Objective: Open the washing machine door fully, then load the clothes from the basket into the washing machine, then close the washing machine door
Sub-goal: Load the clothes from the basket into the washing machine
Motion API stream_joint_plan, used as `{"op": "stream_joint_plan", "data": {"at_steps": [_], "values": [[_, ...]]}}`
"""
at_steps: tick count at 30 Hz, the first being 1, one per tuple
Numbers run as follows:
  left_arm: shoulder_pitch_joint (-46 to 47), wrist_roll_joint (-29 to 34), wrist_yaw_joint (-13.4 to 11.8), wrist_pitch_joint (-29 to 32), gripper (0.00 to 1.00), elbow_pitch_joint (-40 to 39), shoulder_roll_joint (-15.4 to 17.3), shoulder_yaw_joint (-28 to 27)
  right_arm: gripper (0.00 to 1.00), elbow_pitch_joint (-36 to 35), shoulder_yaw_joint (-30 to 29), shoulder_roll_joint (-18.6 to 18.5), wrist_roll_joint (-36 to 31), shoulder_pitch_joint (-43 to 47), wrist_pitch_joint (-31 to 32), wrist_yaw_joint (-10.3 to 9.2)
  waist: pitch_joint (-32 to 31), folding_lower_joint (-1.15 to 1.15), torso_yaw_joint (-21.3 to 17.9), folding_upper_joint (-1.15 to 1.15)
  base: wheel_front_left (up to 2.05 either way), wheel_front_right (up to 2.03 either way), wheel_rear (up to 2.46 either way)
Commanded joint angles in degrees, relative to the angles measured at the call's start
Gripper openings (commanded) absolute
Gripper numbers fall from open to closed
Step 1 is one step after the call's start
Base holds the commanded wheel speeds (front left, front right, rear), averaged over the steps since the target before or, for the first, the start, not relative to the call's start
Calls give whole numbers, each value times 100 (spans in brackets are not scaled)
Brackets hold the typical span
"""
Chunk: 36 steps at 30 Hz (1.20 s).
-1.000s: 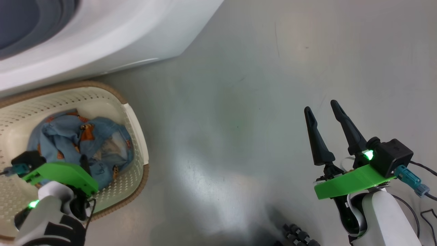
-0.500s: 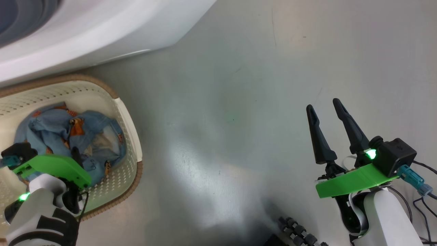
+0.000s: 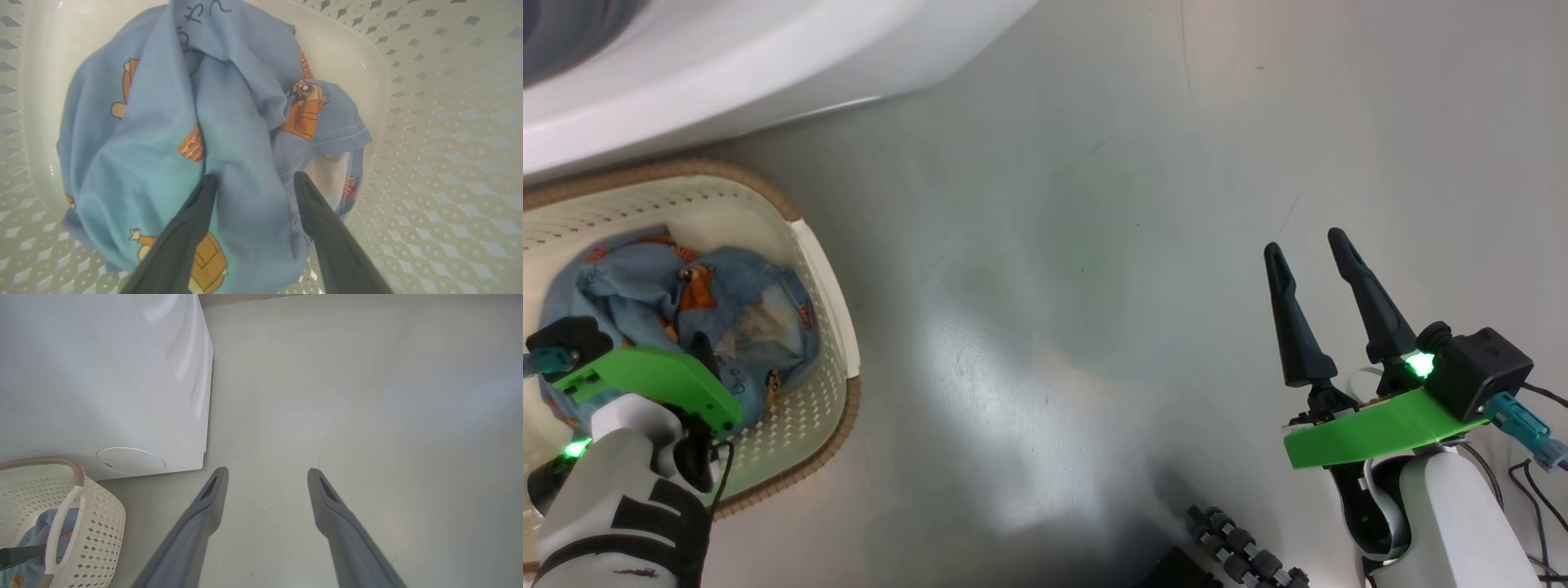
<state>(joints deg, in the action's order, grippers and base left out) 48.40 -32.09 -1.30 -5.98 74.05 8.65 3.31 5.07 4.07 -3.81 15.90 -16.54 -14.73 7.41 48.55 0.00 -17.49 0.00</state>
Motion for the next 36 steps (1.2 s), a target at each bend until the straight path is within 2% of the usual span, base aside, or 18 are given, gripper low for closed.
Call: {"op": "stream_joint_plan", "data": {"at_steps": [1,11,34,36], "values": [[-91,59,-50,-8,100,-12,198,-72,100,-123,56,-36,36,72,-27,8,29,0,1,0,0,0,0],[-146,52,-197,28,100,-11,173,11,100,-151,33,-32,44,47,-27,8,130,0,15,0,0,0,0],[-4,9,-319,-48,100,-10,263,138,100,-222,46,-63,55,-3,-27,8,422,0,47,0,0,0,0],[0,7,-325,-55,83,-10,266,152,100,-221,43,-68,52,-5,-27,8,429,0,50,0,0,0,0]]}}
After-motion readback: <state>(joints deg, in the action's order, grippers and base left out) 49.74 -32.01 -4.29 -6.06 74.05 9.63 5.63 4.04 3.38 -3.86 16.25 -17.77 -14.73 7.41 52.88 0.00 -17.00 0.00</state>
